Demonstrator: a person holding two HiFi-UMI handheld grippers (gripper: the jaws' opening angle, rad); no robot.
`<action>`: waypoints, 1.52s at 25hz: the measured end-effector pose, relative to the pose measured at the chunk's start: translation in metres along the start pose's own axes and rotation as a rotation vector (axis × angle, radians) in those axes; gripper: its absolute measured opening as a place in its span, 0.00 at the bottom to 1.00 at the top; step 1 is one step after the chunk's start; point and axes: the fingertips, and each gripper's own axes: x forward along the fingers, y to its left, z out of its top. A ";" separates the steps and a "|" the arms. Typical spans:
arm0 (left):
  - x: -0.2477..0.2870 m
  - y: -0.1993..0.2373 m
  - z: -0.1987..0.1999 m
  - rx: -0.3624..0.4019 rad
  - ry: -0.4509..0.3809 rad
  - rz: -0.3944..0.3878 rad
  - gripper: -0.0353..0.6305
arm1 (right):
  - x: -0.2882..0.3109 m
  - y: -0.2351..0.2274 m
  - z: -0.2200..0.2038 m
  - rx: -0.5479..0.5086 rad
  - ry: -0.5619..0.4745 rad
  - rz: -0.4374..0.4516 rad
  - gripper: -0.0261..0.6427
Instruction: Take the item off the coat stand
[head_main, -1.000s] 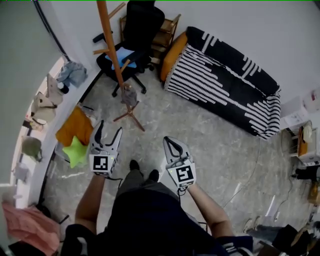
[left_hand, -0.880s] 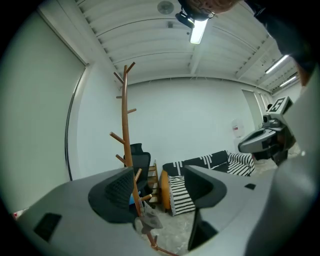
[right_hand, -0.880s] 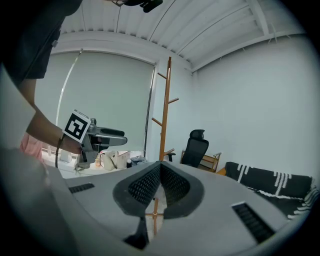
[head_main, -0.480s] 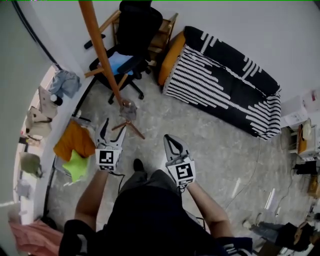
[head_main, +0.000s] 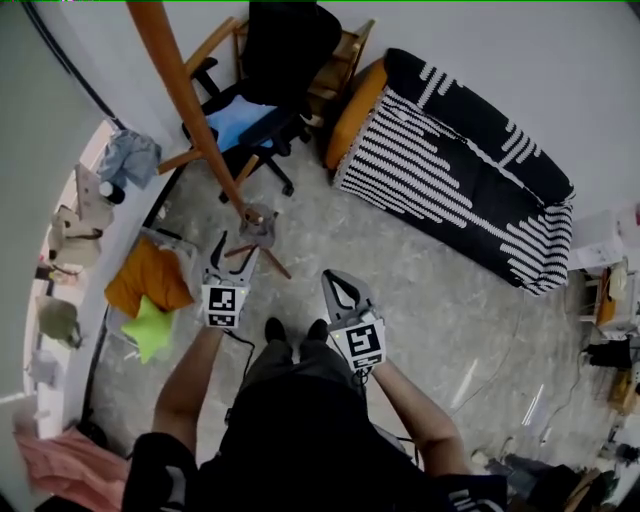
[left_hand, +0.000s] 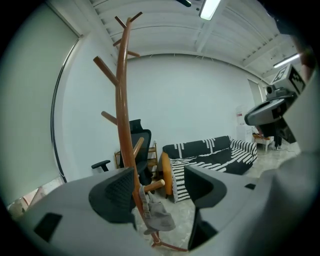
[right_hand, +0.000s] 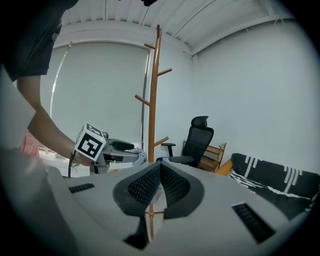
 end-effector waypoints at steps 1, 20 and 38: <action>0.005 0.000 -0.006 -0.008 0.010 0.002 0.52 | 0.003 -0.002 -0.002 -0.001 0.006 0.006 0.07; 0.090 0.007 -0.123 -0.061 0.196 0.015 0.52 | 0.037 -0.008 -0.038 -0.020 0.054 0.064 0.07; 0.130 0.018 -0.164 -0.031 0.260 0.038 0.44 | 0.050 -0.010 -0.061 0.029 0.072 0.064 0.07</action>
